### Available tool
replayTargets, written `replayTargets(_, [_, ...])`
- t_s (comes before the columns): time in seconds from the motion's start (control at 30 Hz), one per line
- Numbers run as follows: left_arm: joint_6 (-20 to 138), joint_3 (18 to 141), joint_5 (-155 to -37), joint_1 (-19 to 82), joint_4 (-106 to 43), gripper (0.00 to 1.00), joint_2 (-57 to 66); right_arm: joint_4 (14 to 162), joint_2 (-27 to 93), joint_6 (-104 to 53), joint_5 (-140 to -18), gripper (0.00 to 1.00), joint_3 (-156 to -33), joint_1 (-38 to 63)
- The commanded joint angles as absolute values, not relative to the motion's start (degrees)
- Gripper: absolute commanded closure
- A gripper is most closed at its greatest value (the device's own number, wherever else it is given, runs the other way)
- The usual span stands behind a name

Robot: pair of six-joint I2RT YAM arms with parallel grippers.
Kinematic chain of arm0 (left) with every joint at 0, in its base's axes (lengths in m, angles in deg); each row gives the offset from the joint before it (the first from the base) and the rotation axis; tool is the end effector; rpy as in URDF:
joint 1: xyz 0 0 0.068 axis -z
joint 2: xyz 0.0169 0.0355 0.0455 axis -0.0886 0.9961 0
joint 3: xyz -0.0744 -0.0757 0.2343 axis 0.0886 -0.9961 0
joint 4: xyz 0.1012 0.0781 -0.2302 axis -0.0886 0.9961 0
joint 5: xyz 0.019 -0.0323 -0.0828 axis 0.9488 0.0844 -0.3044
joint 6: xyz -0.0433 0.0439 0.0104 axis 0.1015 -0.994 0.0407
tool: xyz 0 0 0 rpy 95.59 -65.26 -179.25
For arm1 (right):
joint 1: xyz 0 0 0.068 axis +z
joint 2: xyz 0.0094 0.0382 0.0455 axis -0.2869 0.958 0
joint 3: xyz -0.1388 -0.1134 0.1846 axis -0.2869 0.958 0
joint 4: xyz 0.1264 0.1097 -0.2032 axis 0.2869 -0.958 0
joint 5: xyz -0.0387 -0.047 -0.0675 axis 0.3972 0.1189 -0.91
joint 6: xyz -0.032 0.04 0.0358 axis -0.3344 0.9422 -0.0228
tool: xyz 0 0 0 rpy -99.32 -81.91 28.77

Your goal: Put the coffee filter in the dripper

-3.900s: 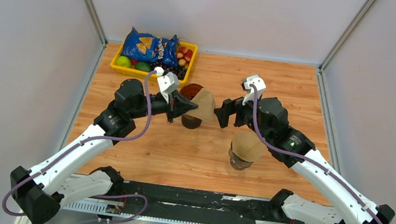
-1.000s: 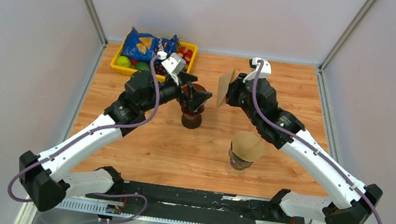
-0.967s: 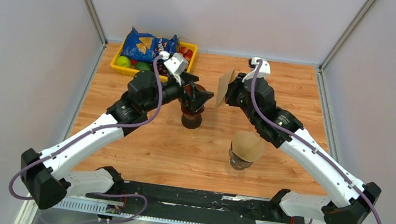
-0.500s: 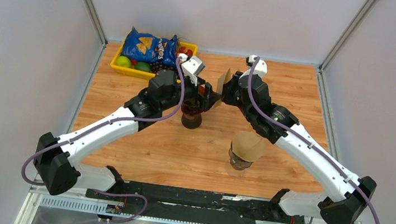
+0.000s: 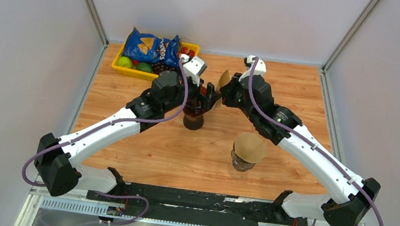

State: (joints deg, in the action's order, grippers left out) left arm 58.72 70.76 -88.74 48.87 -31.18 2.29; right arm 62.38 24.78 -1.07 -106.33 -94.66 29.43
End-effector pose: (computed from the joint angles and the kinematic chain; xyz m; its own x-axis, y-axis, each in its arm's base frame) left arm 0.2322 -0.2240 0.3495 -0.2354 -0.0408 -0.9710 0.6740 0.7130 -0.1934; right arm 0.2191 0.2048 0.3769 -0.4768 0.2125 -0.8530 -0.2560 0.8947 0.3660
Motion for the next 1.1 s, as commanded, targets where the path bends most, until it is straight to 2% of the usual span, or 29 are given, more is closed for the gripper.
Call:
replayTargets(0.0, [59.6, 73.9, -83.5, 49.1, -31.2, 0.0, 1.9, 63.0, 24.7, -5.9, -102.8, 1.0, -97.7, 29.8])
replayTargets(0.2, [60.6, 76.5, -82.7, 49.1, -29.7, 0.01, 3.9, 63.1, 24.7, -9.5, -101.2, 1.0, -98.8, 30.1])
replayTargets(0.57, [62.8, 78.6, -78.9, 49.1, -28.2, 0.17, 5.5, 62.8, 25.3, -11.5, -101.4, 1.0, -98.4, 30.4])
replayTargets(1.07, [63.3, 78.7, -76.3, 49.1, -25.8, 0.21, 4.8, 62.9, 23.5, -11.6, -104.6, 1.0, -96.0, 30.7])
